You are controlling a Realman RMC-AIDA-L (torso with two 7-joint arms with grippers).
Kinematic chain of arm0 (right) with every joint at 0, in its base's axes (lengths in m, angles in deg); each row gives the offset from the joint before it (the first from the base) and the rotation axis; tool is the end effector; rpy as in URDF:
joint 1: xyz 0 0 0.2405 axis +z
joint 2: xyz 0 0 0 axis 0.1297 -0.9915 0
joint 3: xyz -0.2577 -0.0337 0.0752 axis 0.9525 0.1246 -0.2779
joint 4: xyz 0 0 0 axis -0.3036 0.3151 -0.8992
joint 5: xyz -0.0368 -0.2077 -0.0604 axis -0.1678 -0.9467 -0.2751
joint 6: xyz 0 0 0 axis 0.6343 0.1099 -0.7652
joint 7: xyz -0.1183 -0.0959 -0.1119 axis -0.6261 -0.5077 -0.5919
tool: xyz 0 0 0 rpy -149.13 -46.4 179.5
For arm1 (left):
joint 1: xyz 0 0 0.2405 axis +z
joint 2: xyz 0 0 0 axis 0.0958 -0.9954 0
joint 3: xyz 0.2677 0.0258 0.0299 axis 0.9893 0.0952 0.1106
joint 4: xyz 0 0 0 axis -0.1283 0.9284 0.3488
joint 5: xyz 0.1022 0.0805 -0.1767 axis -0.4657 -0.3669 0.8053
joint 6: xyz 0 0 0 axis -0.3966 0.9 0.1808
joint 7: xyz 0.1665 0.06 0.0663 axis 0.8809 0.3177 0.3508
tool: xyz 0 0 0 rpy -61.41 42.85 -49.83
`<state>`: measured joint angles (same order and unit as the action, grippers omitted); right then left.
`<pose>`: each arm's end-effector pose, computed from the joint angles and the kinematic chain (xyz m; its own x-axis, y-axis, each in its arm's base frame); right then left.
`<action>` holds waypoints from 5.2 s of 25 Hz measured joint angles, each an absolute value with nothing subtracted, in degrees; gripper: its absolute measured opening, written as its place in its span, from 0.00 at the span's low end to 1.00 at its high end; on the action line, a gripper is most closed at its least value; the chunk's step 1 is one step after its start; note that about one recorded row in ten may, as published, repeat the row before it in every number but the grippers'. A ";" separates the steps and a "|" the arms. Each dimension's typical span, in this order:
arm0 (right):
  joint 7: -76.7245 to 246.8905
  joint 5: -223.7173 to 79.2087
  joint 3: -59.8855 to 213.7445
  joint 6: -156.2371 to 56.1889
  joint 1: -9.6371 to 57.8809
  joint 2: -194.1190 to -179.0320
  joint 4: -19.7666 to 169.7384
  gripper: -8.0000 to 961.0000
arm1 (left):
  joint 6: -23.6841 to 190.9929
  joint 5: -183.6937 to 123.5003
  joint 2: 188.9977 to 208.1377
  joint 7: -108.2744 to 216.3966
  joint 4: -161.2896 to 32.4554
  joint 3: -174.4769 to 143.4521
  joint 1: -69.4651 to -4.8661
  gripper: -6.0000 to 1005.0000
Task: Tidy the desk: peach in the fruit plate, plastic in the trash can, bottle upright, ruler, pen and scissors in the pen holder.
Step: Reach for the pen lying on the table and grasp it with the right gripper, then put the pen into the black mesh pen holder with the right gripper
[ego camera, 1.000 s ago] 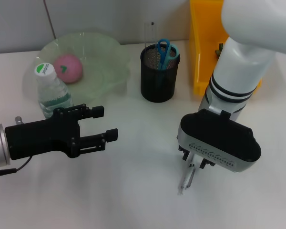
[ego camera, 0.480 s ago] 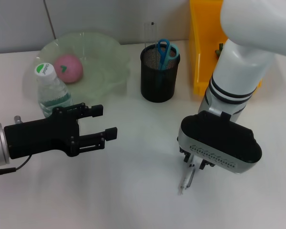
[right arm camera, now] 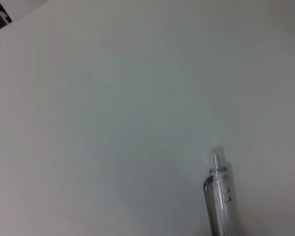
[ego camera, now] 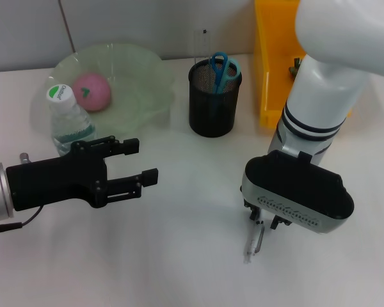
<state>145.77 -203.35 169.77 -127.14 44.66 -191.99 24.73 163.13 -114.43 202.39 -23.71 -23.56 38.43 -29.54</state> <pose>0.1940 0.3726 -0.1195 0.3993 0.8525 0.3372 0.6434 -0.5226 0.5594 -0.2354 0.3417 -0.0553 0.7839 0.2596 0.5640 0.3806 -0.9186 -0.1061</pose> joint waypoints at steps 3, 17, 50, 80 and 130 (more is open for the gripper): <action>145.52 -203.36 169.70 -127.08 44.66 -191.99 24.86 0.32 | 163.13 -114.23 202.37 -23.72 -23.56 38.42 -29.57 0.74; 144.84 -202.95 169.71 -125.65 45.26 -191.98 26.36 0.28 | 163.13 -113.65 202.30 -23.72 -23.56 38.42 -29.45 0.74; 144.46 -201.06 164.71 -125.41 44.58 -191.55 24.19 0.15 | 163.66 -111.91 202.23 -24.43 -23.44 38.47 -29.44 0.74; 156.23 -162.61 121.37 -134.45 29.79 -192.96 19.57 0.15 | 169.14 -111.38 201.90 -16.09 -25.86 38.50 -26.78 0.74; 151.27 -139.23 121.03 -104.64 30.87 -193.13 47.04 0.14 | 176.14 -111.26 201.77 -6.87 -32.44 33.94 -26.68 0.74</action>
<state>151.27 -139.23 121.03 -104.64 30.87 -193.13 47.04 176.14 -111.26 201.77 -6.87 -32.44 33.94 -26.68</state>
